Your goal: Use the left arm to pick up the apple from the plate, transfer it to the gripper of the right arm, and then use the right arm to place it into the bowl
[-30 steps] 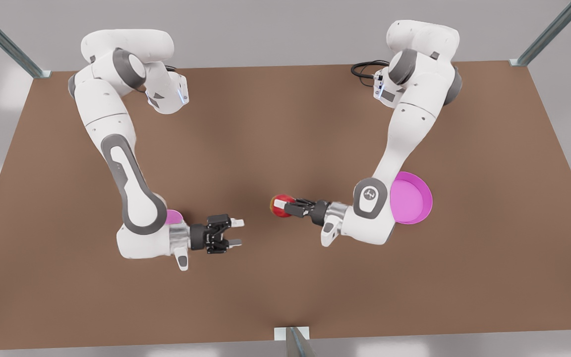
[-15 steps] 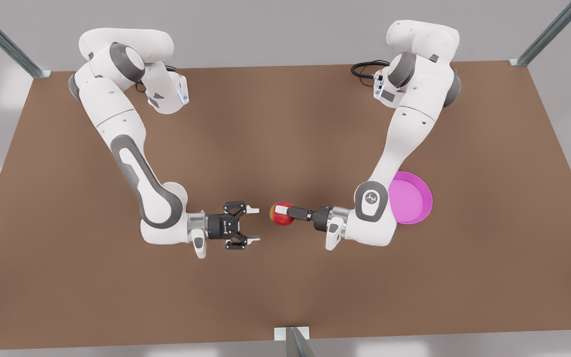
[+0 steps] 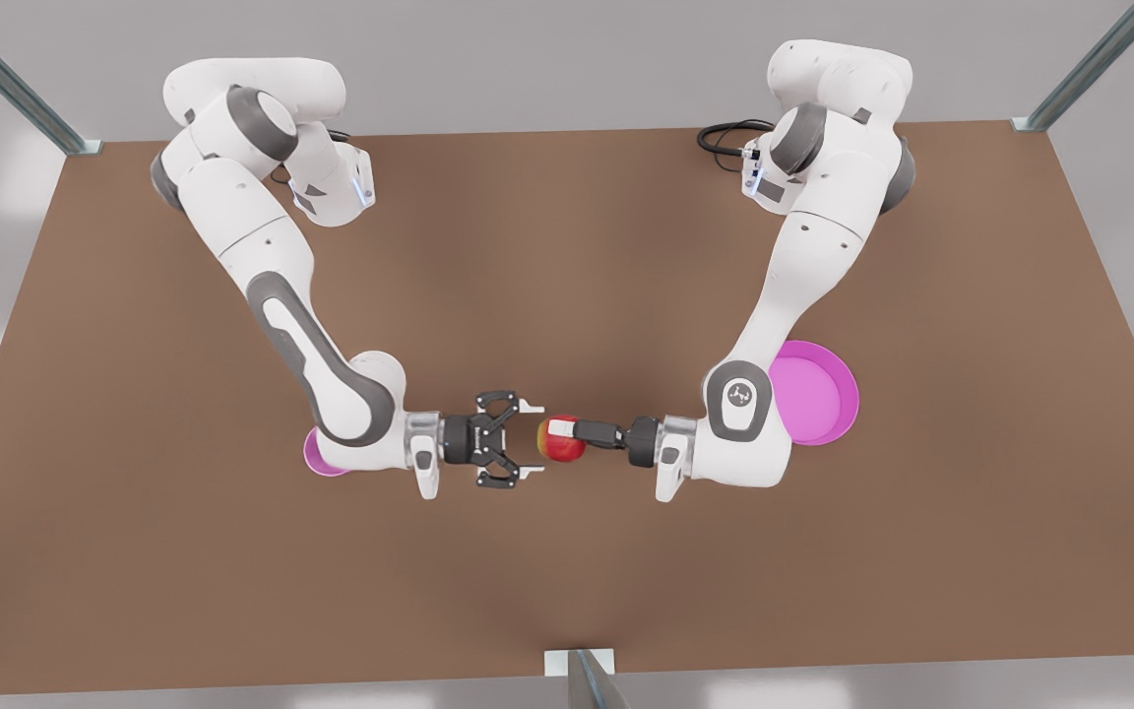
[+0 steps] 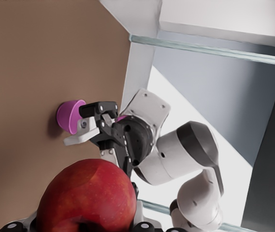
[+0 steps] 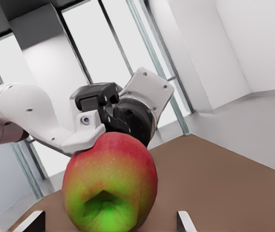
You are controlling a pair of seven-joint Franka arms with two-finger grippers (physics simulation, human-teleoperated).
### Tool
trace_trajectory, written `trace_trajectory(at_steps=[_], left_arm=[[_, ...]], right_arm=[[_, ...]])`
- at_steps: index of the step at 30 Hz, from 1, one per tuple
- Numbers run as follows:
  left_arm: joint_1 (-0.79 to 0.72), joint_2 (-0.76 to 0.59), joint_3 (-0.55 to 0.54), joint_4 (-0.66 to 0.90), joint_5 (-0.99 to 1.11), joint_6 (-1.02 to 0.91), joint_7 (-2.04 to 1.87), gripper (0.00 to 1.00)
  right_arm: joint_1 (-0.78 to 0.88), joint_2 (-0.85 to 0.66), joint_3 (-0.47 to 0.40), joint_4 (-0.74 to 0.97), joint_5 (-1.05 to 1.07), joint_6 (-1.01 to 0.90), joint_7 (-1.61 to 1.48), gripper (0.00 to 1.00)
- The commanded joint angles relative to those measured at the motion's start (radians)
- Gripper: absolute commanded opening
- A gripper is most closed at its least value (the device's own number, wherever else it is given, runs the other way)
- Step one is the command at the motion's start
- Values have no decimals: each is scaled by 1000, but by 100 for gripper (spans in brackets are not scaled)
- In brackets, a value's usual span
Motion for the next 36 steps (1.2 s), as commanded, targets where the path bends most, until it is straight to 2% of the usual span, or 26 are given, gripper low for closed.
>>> trace_trajectory(at_steps=[1, 19, 20, 22, 23, 36], left_arm=[[0, -2, -1, 0, -8, 9, 88, 77], [0, -2, -1, -2, -10, 11, 88, 77], [-2, -2, -1, -2, -10, 11, 88, 77], [0, -2, -1, -2, -10, 9, 88, 77], [-2, -2, -1, -2, -17, 9, 88, 77], [0, -2, -1, -3, -20, 9, 94, 81]], right_arm=[[4, 1, 1, 5, 13, 37, -256, 100], [84, 82, 45, 109, 24, 123, -254, 100], [84, 84, 45, 113, 24, 123, -254, 98], [84, 84, 45, 115, 24, 123, -256, 74], [84, 84, 45, 115, 24, 123, -256, 73], [44, 76, 68, 103, 15, 115, -251, 73]])
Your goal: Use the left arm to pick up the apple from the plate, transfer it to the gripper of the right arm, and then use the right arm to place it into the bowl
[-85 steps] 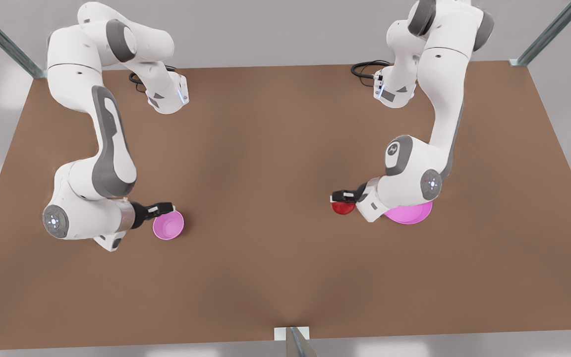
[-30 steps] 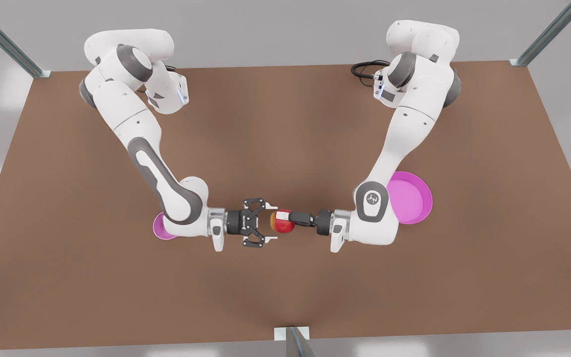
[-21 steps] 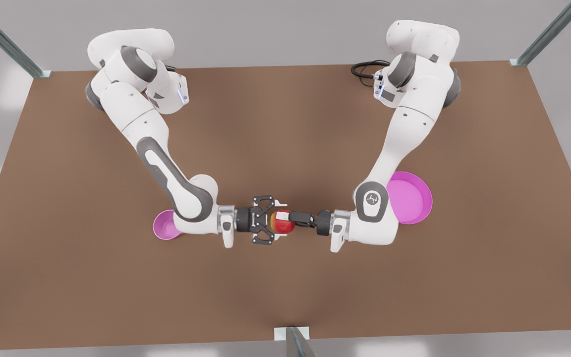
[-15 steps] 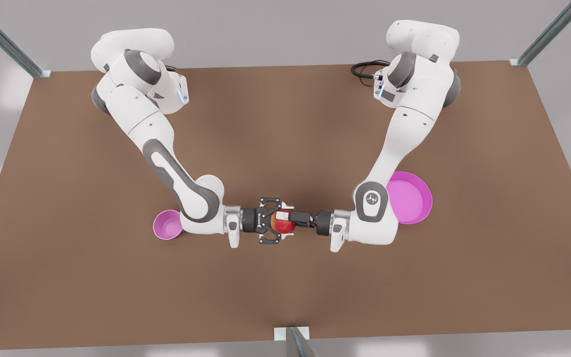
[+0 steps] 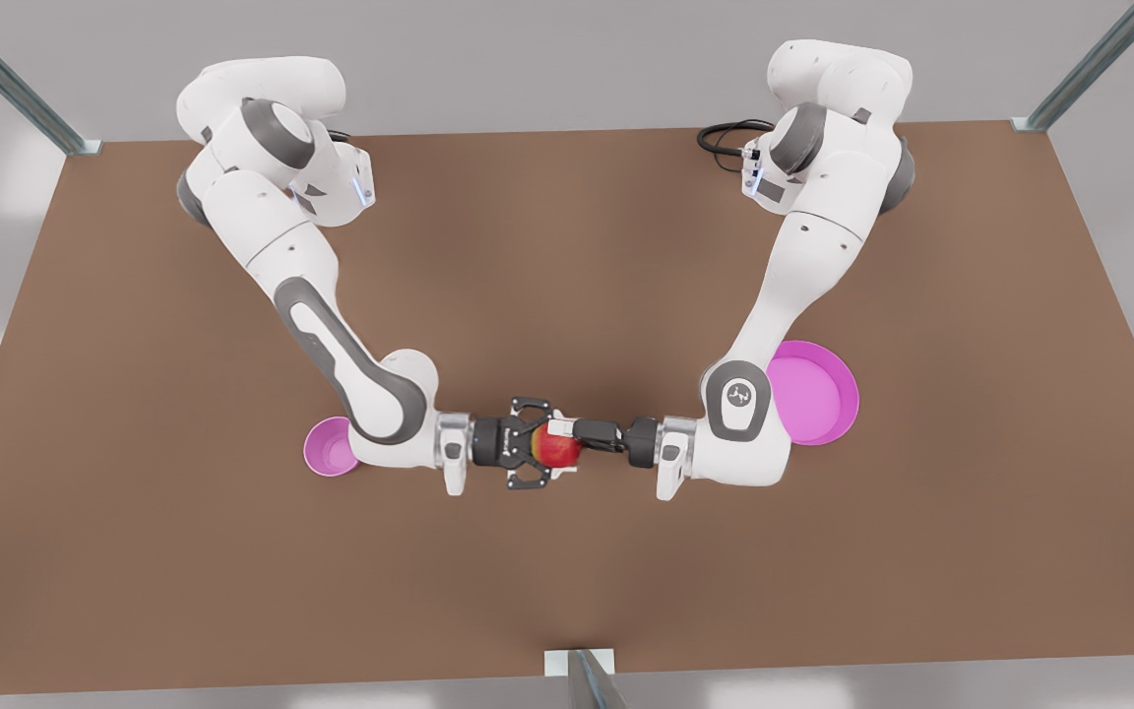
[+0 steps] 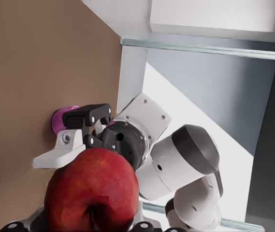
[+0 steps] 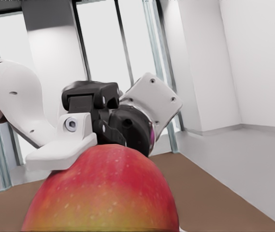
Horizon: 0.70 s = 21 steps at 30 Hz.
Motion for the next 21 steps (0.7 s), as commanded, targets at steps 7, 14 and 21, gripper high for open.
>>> trace_trajectory(at_steps=[7, 14, 21], left_arm=[[3, -3, 1, 1, 1, -2, 21, 100], [183, -17, 1, 4, 73, -243, -25, 100], [340, -411, 13, 10, 1104, -718, -380, 100]], right_arm=[[-70, -11, 48, -29, -11, -14, -42, 73], [-216, -112, 55, -197, -86, -103, -45, 73], [-553, -244, 42, -368, -756, -351, 128, 73]])
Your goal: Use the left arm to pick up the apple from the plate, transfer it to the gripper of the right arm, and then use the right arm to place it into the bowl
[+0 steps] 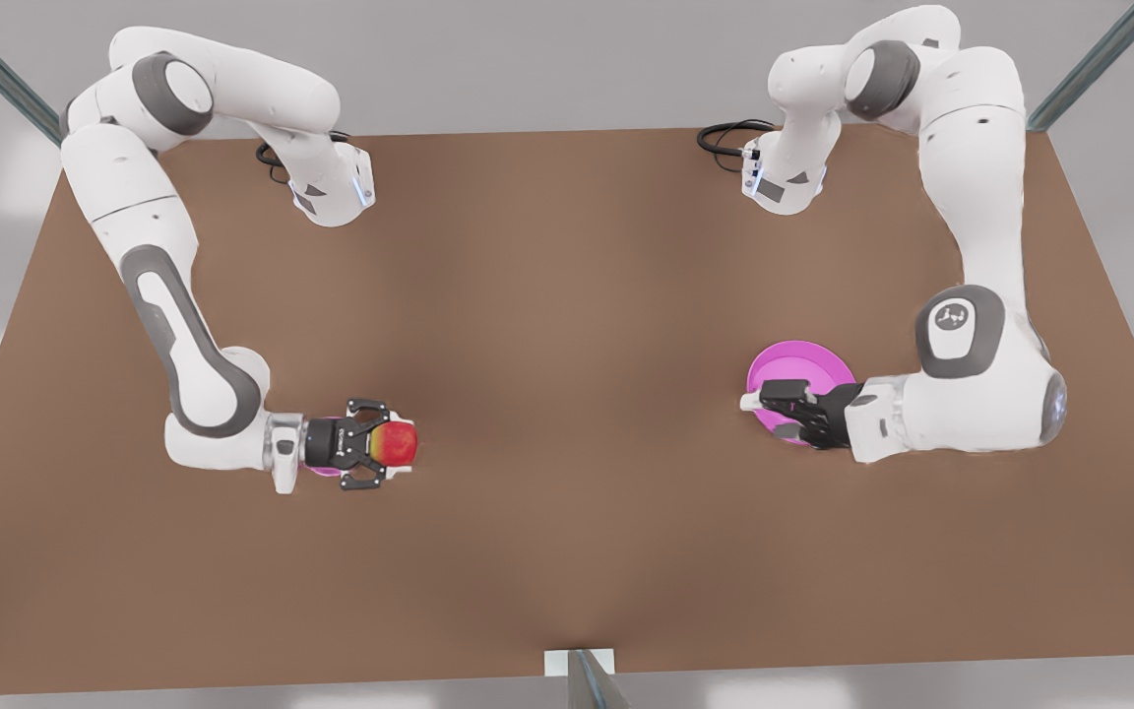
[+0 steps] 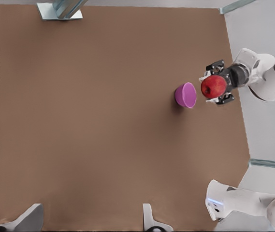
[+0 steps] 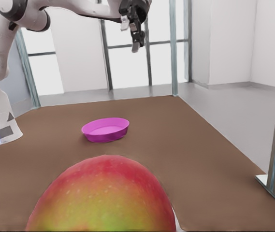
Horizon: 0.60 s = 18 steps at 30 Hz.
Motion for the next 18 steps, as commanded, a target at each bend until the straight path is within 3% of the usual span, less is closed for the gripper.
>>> trace_trajectory(at_steps=[1, 3, 4, 5, 6, 11, 13, 18], left_arm=[[37, -85, -8, 1, 289, -363, -385, 100], [-10, -138, 10, -66, 432, -282, -352, 100], [-160, -272, 216, -256, 429, -164, -187, 100], [-188, -330, 240, -386, 445, -37, -168, 100], [-184, -305, 239, -415, 467, 28, -162, 100], [-189, -283, 236, -335, 458, 24, -163, 100], [-166, -254, 243, -177, 375, -138, -125, 100], [-181, -258, 231, -165, 401, -141, -71, 100]], right_arm=[[-45, -24, -1, -3, -339, -147, 160, 73], [-62, -50, -10, 0, -522, -168, 224, 74], [-68, -48, -13, 7, -603, -168, 246, 74], [-69, -50, -13, 11, -662, -168, 263, 74], [-69, -51, -21, 12, -726, -168, 276, 74], [-66, -31, -52, 53, -943, -139, 282, 75], [-63, -12, -53, 53, -964, -101, 282, 75], [-32, 5, -55, 30, -972, -21, 283, 75]])
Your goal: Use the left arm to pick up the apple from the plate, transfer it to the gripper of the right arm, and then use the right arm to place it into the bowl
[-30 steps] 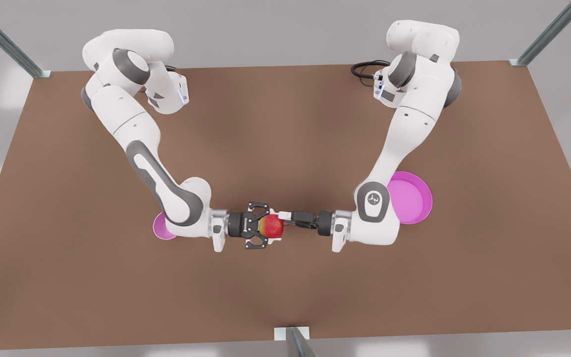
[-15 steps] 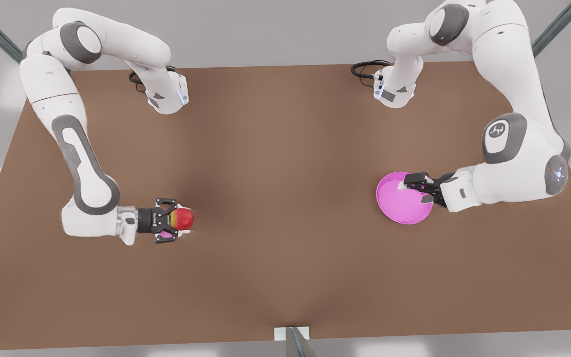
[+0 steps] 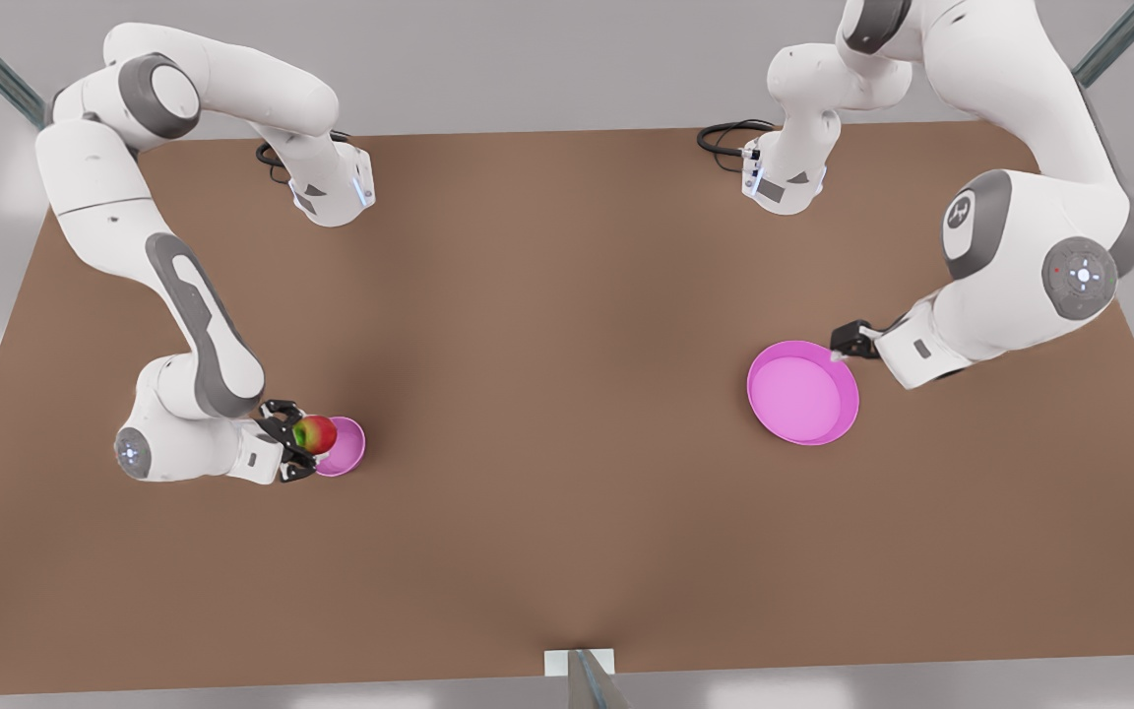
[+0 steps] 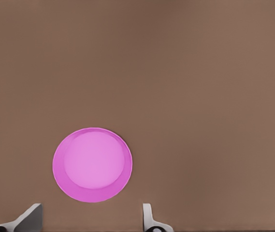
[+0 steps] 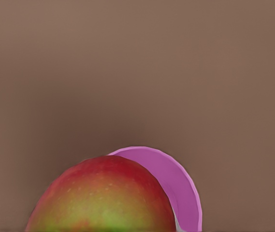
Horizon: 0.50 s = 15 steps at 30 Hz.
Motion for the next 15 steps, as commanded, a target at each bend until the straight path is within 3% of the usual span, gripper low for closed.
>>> trace_trajectory(at_steps=[1, 10, 11, 12, 15], left_arm=[[-3, -4, 1, 4, -2, -41, 14, 100], [-7, -4, 0, 10, -2, -42, 5, 100], [-7, -4, 0, 10, 0, -42, 5, 100], [-6, -4, 0, 10, 0, -42, 5, 100], [-7, -2, 0, 10, -2, -42, -7, 100]], right_arm=[[2, 3, 0, -6, -43, 65, 111, 75], [5, 27, 2, -43, -52, 148, 123, 76], [5, 26, 2, -44, -52, 150, 123, 83], [5, 26, 2, -50, -52, 153, 125, 100], [5, 26, 2, -50, -52, 153, 125, 100]])
